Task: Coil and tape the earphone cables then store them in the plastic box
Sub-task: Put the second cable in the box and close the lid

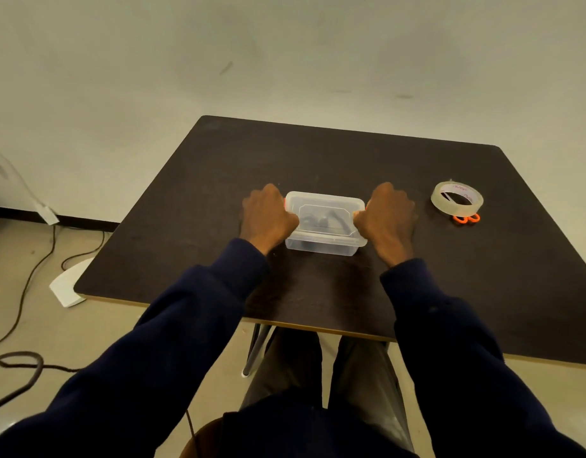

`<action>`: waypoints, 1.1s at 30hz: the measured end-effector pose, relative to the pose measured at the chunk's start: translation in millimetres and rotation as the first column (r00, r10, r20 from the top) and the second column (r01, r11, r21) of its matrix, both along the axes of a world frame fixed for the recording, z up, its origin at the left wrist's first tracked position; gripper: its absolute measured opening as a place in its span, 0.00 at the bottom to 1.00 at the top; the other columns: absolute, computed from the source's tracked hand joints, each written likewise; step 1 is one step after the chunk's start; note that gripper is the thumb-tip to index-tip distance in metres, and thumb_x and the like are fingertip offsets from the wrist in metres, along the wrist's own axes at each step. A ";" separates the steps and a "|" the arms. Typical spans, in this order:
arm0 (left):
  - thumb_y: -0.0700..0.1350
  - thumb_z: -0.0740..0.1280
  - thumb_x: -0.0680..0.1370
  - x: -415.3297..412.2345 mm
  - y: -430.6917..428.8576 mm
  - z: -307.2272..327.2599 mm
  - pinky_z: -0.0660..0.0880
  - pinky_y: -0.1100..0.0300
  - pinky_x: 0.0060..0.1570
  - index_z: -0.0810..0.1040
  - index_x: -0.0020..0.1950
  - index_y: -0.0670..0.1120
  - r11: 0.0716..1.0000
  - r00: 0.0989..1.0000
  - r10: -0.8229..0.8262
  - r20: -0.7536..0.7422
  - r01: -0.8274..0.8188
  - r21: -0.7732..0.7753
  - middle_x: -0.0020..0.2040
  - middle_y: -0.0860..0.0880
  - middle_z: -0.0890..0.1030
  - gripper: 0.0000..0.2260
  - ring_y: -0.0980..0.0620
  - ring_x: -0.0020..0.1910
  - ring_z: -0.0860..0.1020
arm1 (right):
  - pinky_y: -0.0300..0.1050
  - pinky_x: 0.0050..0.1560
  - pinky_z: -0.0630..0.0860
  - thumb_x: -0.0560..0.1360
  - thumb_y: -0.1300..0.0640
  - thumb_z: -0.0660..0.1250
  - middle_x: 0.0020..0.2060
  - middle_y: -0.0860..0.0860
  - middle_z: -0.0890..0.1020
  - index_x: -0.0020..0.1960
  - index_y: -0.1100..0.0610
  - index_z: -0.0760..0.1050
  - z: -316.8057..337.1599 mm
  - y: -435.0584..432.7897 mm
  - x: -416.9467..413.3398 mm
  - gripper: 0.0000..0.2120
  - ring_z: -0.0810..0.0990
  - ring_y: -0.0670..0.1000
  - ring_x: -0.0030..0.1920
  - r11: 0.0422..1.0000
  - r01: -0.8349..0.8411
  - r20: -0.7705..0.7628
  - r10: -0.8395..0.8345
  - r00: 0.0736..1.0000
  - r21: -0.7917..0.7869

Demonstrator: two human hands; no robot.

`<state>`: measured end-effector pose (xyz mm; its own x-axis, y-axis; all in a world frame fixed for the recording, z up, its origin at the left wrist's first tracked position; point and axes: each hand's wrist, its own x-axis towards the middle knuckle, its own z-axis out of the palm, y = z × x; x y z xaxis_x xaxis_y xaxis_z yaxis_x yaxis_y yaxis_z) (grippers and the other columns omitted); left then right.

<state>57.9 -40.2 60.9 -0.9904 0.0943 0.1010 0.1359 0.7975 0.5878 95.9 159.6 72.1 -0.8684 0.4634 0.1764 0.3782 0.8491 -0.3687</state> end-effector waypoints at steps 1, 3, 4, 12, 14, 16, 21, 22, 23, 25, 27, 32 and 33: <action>0.40 0.73 0.78 1.1 -1.2 -3.9 0.83 0.51 0.45 0.80 0.45 0.38 1.000 1.000 -0.012 -0.016 0.012 0.010 0.41 0.43 0.82 0.06 0.48 0.36 0.79 | 0.59 0.52 0.83 0.75 0.56 0.75 0.48 0.59 0.84 0.52 0.61 0.79 0.2 -2.8 3.6 0.11 0.84 0.62 0.49 0.999 -0.011 -0.018 0.012 1.000 0.030; 0.44 0.71 0.81 4.9 -7.0 -13.1 0.82 0.55 0.47 0.83 0.52 0.38 0.996 0.997 -0.062 -0.036 0.064 0.065 0.50 0.42 0.84 0.08 0.51 0.41 0.80 | 0.58 0.50 0.83 0.78 0.51 0.73 0.45 0.58 0.84 0.48 0.61 0.80 -2.0 -0.5 13.5 0.13 0.84 0.60 0.46 0.998 -0.053 -0.029 0.052 0.998 -0.024; 0.48 0.70 0.81 7.4 -11.4 -19.2 0.81 0.57 0.50 0.81 0.58 0.40 0.990 0.994 -0.103 -0.036 0.106 0.097 0.55 0.43 0.82 0.12 0.54 0.45 0.80 | 0.57 0.46 0.83 0.78 0.47 0.72 0.41 0.57 0.83 0.45 0.61 0.80 -5.4 3.1 19.6 0.16 0.83 0.58 0.42 0.992 -0.089 -0.035 0.087 0.996 -0.091; 0.51 0.76 0.76 5.9 -22.4 -48.3 0.72 0.62 0.68 0.55 0.83 0.48 0.823 0.924 -0.381 0.038 0.319 0.470 0.79 0.53 0.61 0.42 0.56 0.73 0.68 | 0.31 0.35 0.70 0.79 0.44 0.69 0.41 0.45 0.80 0.56 0.57 0.83 -34.4 3.3 32.7 0.17 0.79 0.40 0.36 0.929 -0.185 -0.222 0.116 0.968 -0.322; 0.50 0.76 0.75 -3.1 -20.2 -47.8 0.74 0.59 0.69 0.56 0.83 0.47 0.813 0.930 -0.368 0.012 0.316 0.489 0.77 0.55 0.62 0.43 0.56 0.72 0.69 | 0.34 0.34 0.72 0.80 0.45 0.68 0.38 0.46 0.81 0.54 0.58 0.84 -36.8 2.8 20.0 0.16 0.80 0.42 0.36 0.934 -0.173 -0.251 0.094 0.963 -0.312; 0.50 0.77 0.75 -12.4 -13.0 -47.9 0.75 0.60 0.68 0.57 0.82 0.47 0.802 0.933 -0.358 -0.019 0.318 0.506 0.74 0.57 0.63 0.42 0.59 0.68 0.72 | 0.38 0.33 0.74 0.81 0.46 0.67 0.36 0.48 0.81 0.51 0.58 0.83 -39.3 6.9 4.1 0.16 0.80 0.45 0.34 0.944 -0.166 -0.252 0.093 0.963 -0.284; 0.50 0.78 0.74 -50.9 15.5 -46.5 0.71 0.78 0.59 0.57 0.83 0.44 0.810 0.941 -0.334 -0.055 0.316 0.494 0.76 0.54 0.64 0.44 0.60 0.66 0.71 | 0.37 0.30 0.67 0.82 0.49 0.67 0.32 0.55 0.80 0.41 0.64 0.80 -35.4 30.9 -41.3 0.20 0.76 0.48 0.30 0.940 -0.137 -0.266 0.052 0.963 -0.313; 0.50 0.78 0.75 -59.8 20.2 -46.6 0.72 0.77 0.60 0.57 0.83 0.43 0.807 0.941 -0.334 -0.058 0.317 0.499 0.76 0.52 0.64 0.44 0.59 0.68 0.70 | 0.33 0.29 0.67 0.82 0.50 0.67 0.32 0.55 0.80 0.41 0.65 0.81 -33.6 35.1 -49.4 0.19 0.76 0.48 0.30 0.935 -0.134 -0.268 0.044 0.962 -0.329; 0.50 0.78 0.75 -67.9 25.1 -46.2 0.72 0.73 0.63 0.57 0.83 0.44 0.804 0.939 -0.340 -0.061 0.323 0.500 0.77 0.52 0.64 0.43 0.58 0.69 0.70 | 0.32 0.29 0.68 0.82 0.50 0.67 0.33 0.56 0.81 0.42 0.65 0.82 -31.0 38.9 -57.1 0.19 0.76 0.47 0.30 0.932 -0.131 -0.262 0.040 0.964 -0.338; 0.50 0.77 0.75 -81.1 31.2 -46.5 0.73 0.63 0.68 0.57 0.83 0.44 0.807 0.937 -0.342 -0.069 0.330 0.490 0.78 0.50 0.64 0.43 0.57 0.70 0.69 | 0.44 0.35 0.77 0.82 0.50 0.67 0.37 0.59 0.84 0.44 0.66 0.82 -28.8 44.1 -71.9 0.19 0.80 0.51 0.34 0.927 -0.134 -0.251 0.044 0.967 -0.351; 0.50 0.77 0.75 -92.3 35.8 -46.3 0.72 0.58 0.70 0.57 0.83 0.44 0.809 0.937 -0.343 -0.061 0.328 0.488 0.79 0.48 0.63 0.43 0.56 0.71 0.68 | 0.57 0.44 0.82 0.82 0.50 0.66 0.40 0.60 0.84 0.47 0.66 0.82 -27.0 47.6 -83.1 0.19 0.83 0.56 0.40 0.921 -0.128 -0.240 0.039 0.970 -0.368; 0.50 0.77 0.75 -112.6 44.4 -47.7 0.70 0.74 0.62 0.56 0.83 0.45 0.805 0.935 -0.350 -0.053 0.329 0.493 0.79 0.48 0.63 0.43 0.58 0.71 0.66 | 0.62 0.47 0.81 0.83 0.49 0.66 0.42 0.59 0.84 0.49 0.65 0.82 -27.5 53.6 -97.3 0.19 0.83 0.58 0.43 0.918 -0.109 -0.237 0.017 0.971 -0.382; 0.50 0.77 0.75 -113.2 45.8 -46.0 0.70 0.72 0.64 0.56 0.83 0.44 0.807 0.937 -0.345 -0.044 0.321 0.495 0.80 0.48 0.63 0.44 0.58 0.71 0.67 | 0.61 0.47 0.81 0.83 0.48 0.66 0.42 0.58 0.84 0.49 0.65 0.82 -25.9 54.3 -98.6 0.19 0.83 0.57 0.43 0.917 -0.104 -0.228 0.014 0.973 -0.385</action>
<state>-55.3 5.5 14.9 -0.9119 0.3699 0.1779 0.3036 0.3159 0.8989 -2.7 213.9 46.2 -0.8575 0.4828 0.1777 0.2047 0.6370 -0.7432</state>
